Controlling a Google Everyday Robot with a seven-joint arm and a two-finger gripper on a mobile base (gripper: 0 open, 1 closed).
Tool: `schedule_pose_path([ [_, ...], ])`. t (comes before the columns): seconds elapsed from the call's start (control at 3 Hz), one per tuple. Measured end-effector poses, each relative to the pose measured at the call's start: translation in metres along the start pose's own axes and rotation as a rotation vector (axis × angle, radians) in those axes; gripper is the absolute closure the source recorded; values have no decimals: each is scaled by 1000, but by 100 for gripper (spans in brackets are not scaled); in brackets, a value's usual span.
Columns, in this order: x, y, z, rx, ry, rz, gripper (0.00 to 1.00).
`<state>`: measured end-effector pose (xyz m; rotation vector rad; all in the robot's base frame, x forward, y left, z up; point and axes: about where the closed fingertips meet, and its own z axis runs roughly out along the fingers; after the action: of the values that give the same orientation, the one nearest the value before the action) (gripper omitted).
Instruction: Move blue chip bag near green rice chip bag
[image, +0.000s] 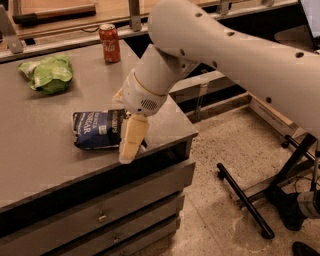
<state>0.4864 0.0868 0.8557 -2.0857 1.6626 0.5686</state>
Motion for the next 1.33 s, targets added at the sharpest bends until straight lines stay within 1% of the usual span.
schedule_pose_path([
  [0.33,9,-8,-3,11,10,17,0],
  [0.67,22,-14,3,8,35,42,0],
  [1.0,28,-14,14,-1,74,32,0],
  [1.33,26,-13,13,-1,72,30,19],
])
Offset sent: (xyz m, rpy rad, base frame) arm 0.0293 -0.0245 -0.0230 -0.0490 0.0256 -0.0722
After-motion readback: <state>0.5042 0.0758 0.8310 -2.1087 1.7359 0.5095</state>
